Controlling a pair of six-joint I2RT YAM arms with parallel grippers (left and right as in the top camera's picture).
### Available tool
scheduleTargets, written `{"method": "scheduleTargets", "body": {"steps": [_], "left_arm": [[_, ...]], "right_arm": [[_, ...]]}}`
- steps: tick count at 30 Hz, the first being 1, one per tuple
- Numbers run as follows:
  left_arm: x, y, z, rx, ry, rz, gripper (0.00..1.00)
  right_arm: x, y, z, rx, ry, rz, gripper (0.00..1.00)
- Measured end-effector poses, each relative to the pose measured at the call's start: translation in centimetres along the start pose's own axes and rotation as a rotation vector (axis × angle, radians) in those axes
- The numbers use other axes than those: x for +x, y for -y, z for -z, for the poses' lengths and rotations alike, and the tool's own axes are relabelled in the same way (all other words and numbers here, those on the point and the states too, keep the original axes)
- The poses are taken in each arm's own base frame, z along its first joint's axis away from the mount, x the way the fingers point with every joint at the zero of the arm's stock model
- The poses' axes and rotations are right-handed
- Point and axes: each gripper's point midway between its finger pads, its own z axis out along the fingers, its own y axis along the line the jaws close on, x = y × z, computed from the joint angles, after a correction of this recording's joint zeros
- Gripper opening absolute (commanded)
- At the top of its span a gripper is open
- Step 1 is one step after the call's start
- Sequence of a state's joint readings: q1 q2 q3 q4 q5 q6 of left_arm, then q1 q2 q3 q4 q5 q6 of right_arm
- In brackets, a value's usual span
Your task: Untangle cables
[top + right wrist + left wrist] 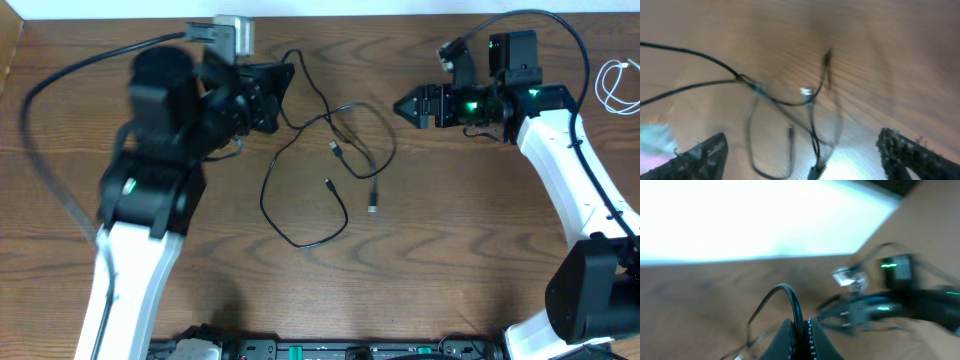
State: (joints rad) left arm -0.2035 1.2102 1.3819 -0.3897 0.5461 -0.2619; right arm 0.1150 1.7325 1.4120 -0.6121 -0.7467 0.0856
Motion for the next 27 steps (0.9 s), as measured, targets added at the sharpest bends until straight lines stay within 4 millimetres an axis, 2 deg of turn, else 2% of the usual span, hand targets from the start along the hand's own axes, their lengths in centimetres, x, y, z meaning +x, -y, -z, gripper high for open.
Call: {"method": "scheduleTargets", "body": {"steps": [3, 6, 7, 8, 9, 13, 15, 19, 23, 24, 27], "left_arm": [[-2.2, 4.4, 4.5, 0.105, 0.109, -0.075, 0.07], [-2.9, 6.4, 6.9, 0.146, 0.161, -0.114, 0.07], [-3.2, 6.8, 7.4, 0.153, 0.176, -0.125, 0.07], [-3.4, 7.3, 8.0, 0.163, 0.194, -0.137, 0.07], [-3.6, 7.6, 8.4, 0.167, 0.203, -0.144, 0.07], [-3.7, 7.3, 8.4, 0.149, 0.21, -0.133, 0.07], [-3.8, 6.7, 7.9, 0.129, 0.208, -0.117, 0.07], [-4.4, 5.1, 7.1, 0.062, 0.229, -0.092, 0.07], [-6.1, 3.7, 7.2, -0.017, 0.304, -0.058, 0.07], [-7.2, 3.6, 7.6, -0.034, 0.355, -0.057, 0.07], [-8.7, 3.8, 8.2, -0.037, 0.429, -0.062, 0.07]], "right_arm": [[-0.5, -3.5, 0.0, -0.18, 0.019, 0.117, 0.93], [-0.6, -7.0, -0.2, -0.307, 0.033, 0.229, 0.93], [-0.6, -7.3, -0.3, -0.314, 0.033, 0.235, 0.93], [-0.1, -9.0, -0.6, -0.352, 0.021, 0.27, 0.93], [0.2, -9.7, -0.8, -0.365, 0.012, 0.284, 0.93], [1.8, -12.0, -2.0, -0.403, -0.04, 0.31, 0.85], [2.8, -12.1, -2.6, -0.375, -0.08, 0.288, 0.8], [4.4, -11.6, -3.8, -0.285, -0.142, 0.245, 0.78], [4.6, -11.7, -4.7, -0.233, -0.148, 0.24, 0.76], [4.5, -11.7, -5.0, -0.218, -0.145, 0.231, 0.76], [4.1, -11.6, -5.5, -0.195, -0.129, 0.217, 0.76]]}}
